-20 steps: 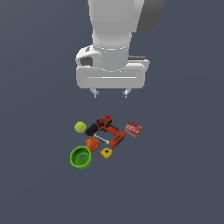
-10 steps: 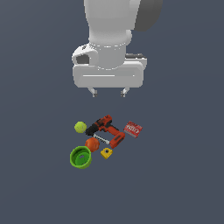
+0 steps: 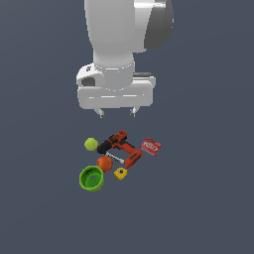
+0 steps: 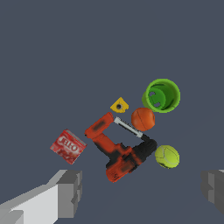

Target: Pick up a designated object from a clutter of objects.

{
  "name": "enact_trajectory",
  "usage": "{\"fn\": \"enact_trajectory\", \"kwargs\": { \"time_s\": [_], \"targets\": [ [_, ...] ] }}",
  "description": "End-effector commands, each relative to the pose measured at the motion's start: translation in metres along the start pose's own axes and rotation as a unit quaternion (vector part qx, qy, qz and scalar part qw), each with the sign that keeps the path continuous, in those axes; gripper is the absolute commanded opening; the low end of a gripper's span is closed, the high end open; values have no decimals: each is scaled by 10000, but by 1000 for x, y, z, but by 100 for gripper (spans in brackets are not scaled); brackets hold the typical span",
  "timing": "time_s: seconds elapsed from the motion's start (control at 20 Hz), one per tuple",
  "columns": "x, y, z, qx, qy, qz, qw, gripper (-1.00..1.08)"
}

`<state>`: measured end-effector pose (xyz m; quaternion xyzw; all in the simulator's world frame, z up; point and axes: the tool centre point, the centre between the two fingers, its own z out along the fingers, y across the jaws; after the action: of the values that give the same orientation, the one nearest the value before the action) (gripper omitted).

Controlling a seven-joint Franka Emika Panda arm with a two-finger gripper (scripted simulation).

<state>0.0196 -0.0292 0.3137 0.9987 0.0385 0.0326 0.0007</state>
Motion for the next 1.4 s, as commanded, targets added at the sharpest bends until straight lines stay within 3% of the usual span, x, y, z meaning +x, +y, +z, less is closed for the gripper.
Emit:
{"fn": "enact_trajectory", "kwargs": {
  "time_s": [0.0,0.65,1.35],
  "targets": [
    [-1,8,12,7,-17,-162,9999,100],
    [-15,60,87,53,-110,-1241,9922,100],
    [-49,113,165,94,-214,-2392,9707,100]
  ]
}}
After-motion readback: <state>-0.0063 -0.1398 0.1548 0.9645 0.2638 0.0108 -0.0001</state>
